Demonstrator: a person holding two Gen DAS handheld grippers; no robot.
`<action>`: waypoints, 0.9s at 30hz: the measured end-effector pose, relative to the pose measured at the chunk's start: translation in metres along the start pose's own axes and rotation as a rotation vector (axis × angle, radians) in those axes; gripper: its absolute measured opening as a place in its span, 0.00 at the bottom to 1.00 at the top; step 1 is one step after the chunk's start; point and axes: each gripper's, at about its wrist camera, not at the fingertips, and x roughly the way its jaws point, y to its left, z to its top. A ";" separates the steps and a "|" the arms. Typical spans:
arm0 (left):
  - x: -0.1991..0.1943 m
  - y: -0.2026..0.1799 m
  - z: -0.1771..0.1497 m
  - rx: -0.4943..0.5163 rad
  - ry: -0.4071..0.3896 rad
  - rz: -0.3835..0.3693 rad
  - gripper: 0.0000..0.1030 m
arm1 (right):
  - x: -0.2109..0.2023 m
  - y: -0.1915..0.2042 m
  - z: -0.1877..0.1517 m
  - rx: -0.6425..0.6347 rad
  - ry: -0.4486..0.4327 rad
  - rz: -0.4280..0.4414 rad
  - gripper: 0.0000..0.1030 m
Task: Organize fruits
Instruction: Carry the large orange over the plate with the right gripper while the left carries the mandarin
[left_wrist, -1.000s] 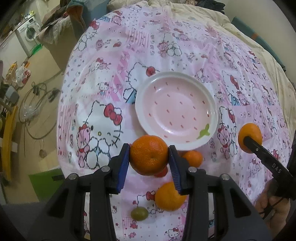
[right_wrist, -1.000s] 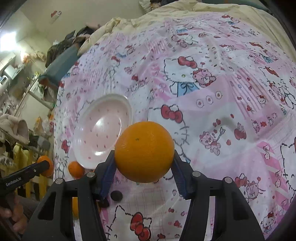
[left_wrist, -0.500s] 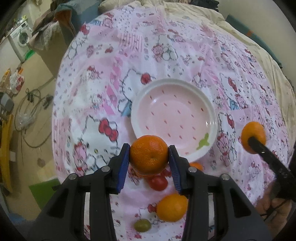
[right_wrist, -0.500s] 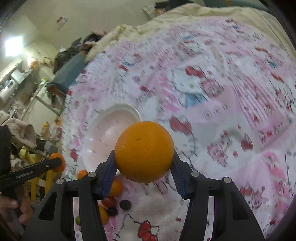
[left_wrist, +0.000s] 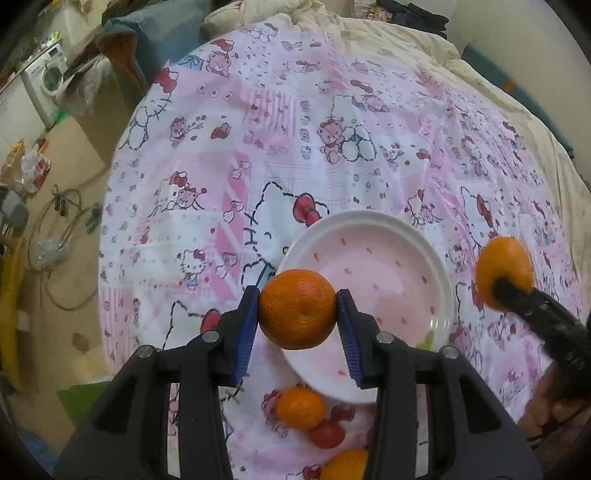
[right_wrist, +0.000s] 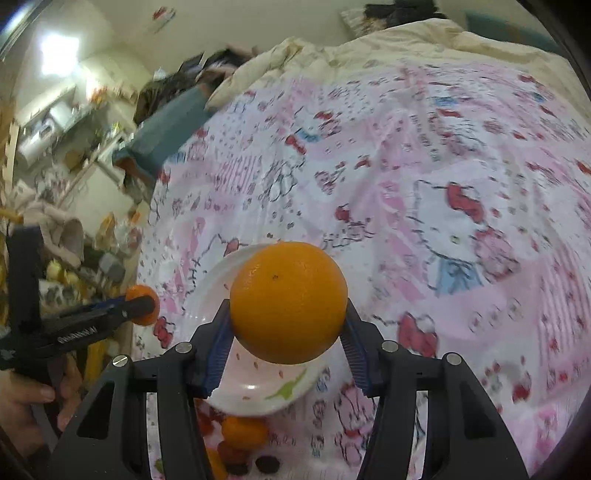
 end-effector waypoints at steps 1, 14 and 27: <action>0.002 0.000 0.001 -0.003 0.001 -0.005 0.36 | 0.011 0.004 0.003 -0.022 0.020 -0.002 0.55; 0.020 0.012 0.014 -0.079 0.053 -0.059 0.36 | 0.116 0.021 0.011 -0.142 0.189 -0.033 0.57; 0.038 0.009 0.019 -0.127 0.078 -0.112 0.37 | 0.110 0.024 0.012 -0.159 0.194 -0.043 0.76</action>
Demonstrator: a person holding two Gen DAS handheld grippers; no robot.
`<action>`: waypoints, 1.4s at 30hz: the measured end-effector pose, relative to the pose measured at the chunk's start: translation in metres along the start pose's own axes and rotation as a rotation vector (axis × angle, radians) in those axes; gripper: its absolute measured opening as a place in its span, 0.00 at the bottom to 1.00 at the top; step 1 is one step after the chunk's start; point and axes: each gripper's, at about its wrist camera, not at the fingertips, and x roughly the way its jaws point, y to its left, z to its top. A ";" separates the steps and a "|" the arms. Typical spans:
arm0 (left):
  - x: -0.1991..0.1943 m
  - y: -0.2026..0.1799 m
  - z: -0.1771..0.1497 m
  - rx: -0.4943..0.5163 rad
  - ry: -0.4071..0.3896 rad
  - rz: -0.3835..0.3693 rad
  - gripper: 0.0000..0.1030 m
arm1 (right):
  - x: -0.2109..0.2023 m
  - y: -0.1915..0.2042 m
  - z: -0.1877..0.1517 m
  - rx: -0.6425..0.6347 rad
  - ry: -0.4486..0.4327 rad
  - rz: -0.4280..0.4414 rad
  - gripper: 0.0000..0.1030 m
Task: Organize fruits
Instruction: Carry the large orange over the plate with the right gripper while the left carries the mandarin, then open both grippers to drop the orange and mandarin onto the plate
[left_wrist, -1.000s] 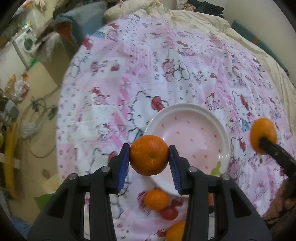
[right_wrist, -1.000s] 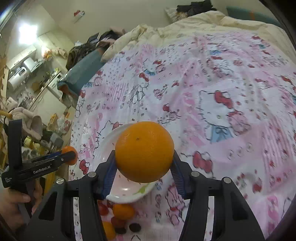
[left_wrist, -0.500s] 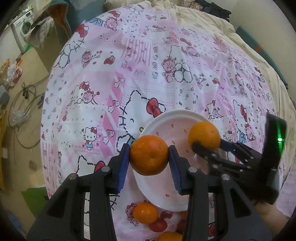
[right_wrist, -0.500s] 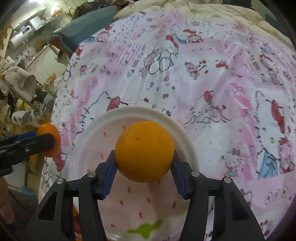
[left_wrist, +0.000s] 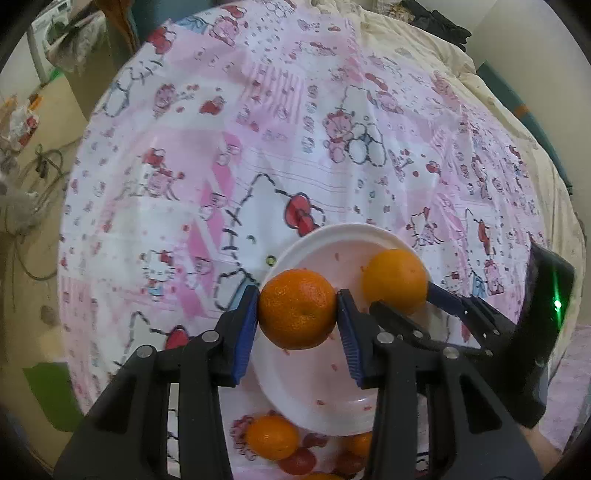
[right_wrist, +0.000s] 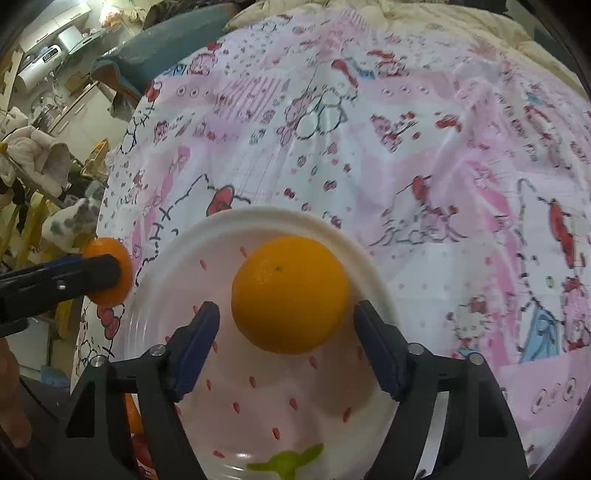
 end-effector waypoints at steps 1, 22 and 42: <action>0.003 -0.002 0.001 -0.002 0.006 -0.010 0.37 | -0.003 -0.001 -0.001 0.004 -0.001 -0.001 0.76; 0.067 -0.029 0.016 0.030 0.120 0.005 0.54 | -0.086 -0.043 -0.055 0.268 -0.042 0.042 0.76; -0.024 -0.007 -0.017 0.014 -0.028 0.010 0.73 | -0.123 -0.022 -0.054 0.192 -0.102 0.093 0.76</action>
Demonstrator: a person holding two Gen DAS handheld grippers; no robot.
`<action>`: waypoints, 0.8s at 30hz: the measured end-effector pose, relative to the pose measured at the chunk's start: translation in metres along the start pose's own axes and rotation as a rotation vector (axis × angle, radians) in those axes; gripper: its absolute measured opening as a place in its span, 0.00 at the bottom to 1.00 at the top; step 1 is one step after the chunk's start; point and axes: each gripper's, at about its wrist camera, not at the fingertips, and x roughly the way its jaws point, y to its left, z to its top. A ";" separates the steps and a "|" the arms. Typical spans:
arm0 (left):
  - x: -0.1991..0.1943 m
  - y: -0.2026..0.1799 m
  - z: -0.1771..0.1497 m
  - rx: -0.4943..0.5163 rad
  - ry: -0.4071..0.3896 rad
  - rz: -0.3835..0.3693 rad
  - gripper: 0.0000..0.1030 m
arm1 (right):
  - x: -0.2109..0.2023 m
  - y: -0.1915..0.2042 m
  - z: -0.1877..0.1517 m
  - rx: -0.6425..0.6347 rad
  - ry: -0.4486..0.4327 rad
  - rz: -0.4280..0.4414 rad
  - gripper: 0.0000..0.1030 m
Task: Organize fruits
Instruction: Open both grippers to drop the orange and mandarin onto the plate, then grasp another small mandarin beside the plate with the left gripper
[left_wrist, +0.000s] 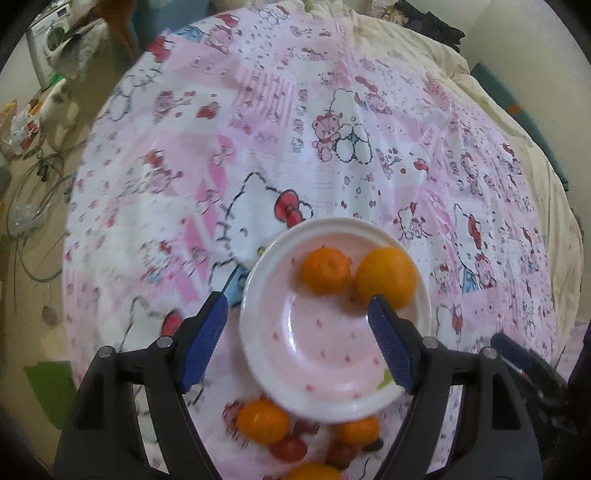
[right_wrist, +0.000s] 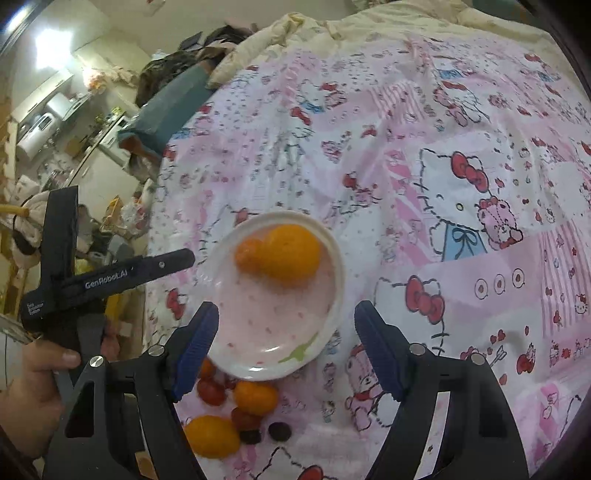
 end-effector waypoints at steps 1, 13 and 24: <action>-0.006 0.002 -0.006 -0.004 -0.006 0.000 0.73 | -0.004 0.004 -0.004 -0.014 -0.005 -0.013 0.76; -0.020 0.026 -0.067 -0.067 0.062 0.027 0.73 | -0.021 -0.003 -0.056 0.062 0.031 -0.007 0.76; 0.016 0.008 -0.090 0.043 0.146 0.104 0.71 | -0.012 -0.016 -0.074 0.164 0.067 0.002 0.76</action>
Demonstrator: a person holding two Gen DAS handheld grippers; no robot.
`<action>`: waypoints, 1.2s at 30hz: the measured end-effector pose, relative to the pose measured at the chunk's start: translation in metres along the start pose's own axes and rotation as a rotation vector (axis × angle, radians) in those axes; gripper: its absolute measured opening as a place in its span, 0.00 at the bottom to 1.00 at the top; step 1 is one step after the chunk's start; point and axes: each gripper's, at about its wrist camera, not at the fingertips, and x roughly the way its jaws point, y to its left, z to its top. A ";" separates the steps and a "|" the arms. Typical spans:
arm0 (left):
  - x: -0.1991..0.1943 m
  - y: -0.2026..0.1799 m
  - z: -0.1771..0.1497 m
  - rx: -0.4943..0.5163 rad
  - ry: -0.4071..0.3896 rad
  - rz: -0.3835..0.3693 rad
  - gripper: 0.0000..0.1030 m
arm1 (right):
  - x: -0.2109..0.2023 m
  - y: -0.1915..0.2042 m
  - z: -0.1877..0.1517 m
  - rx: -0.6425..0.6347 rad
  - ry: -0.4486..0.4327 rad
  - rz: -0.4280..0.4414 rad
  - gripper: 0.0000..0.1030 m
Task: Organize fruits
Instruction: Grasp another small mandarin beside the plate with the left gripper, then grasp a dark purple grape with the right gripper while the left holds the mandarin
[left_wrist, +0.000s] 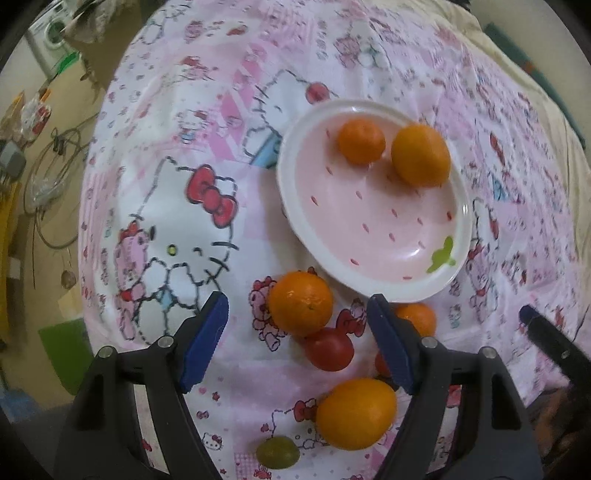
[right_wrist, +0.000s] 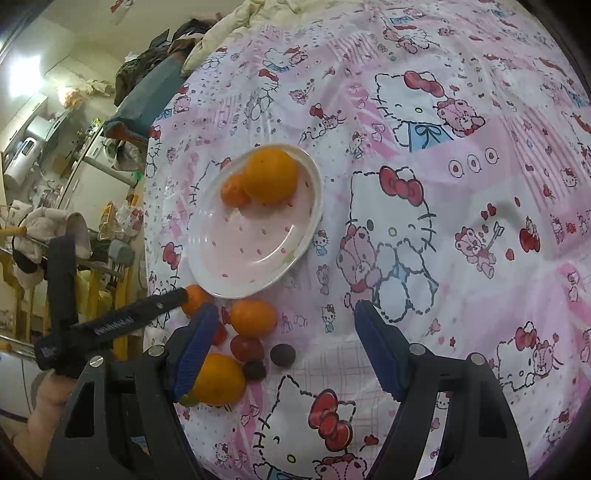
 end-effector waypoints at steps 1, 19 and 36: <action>0.004 -0.003 0.000 0.008 0.007 0.004 0.67 | 0.000 0.000 0.001 0.003 -0.001 0.003 0.76; 0.031 -0.012 0.000 0.068 0.065 0.063 0.37 | 0.019 0.009 -0.001 -0.052 0.067 -0.005 0.76; -0.022 0.017 -0.001 0.011 -0.002 -0.020 0.37 | 0.093 0.059 -0.051 -0.571 0.255 -0.248 0.39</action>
